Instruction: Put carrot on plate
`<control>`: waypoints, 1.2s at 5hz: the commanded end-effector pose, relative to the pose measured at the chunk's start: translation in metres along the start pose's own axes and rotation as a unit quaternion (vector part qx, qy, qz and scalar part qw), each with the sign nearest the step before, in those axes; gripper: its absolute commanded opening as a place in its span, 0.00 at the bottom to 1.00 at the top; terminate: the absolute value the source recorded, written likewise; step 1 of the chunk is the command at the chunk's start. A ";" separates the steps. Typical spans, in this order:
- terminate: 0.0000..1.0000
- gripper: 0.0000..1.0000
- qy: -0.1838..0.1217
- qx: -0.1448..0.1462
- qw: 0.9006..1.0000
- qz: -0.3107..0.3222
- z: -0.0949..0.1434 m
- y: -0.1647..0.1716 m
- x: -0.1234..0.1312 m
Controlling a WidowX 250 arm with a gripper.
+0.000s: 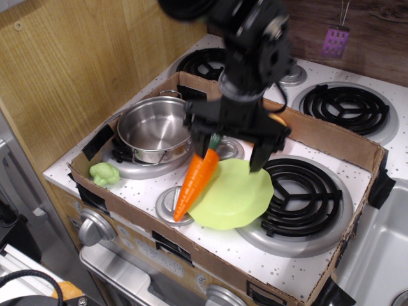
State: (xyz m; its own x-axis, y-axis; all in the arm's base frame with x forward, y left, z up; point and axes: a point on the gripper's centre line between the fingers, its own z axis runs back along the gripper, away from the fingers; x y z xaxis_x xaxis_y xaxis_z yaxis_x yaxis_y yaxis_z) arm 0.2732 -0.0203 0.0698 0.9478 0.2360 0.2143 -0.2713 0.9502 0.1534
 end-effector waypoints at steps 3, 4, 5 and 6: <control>0.00 1.00 0.017 0.091 0.996 0.020 0.088 -0.038 0.029; 0.00 1.00 0.017 0.099 0.995 0.029 0.098 -0.048 0.027; 0.00 1.00 0.018 0.088 0.995 0.041 0.105 -0.062 0.026; 0.00 1.00 0.018 0.088 0.995 0.041 0.105 -0.062 0.026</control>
State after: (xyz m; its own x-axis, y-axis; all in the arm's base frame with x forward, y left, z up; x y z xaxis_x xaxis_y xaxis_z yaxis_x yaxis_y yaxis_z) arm 0.2864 -0.0867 0.1540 0.9332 0.3198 0.1640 -0.3576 0.8716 0.3353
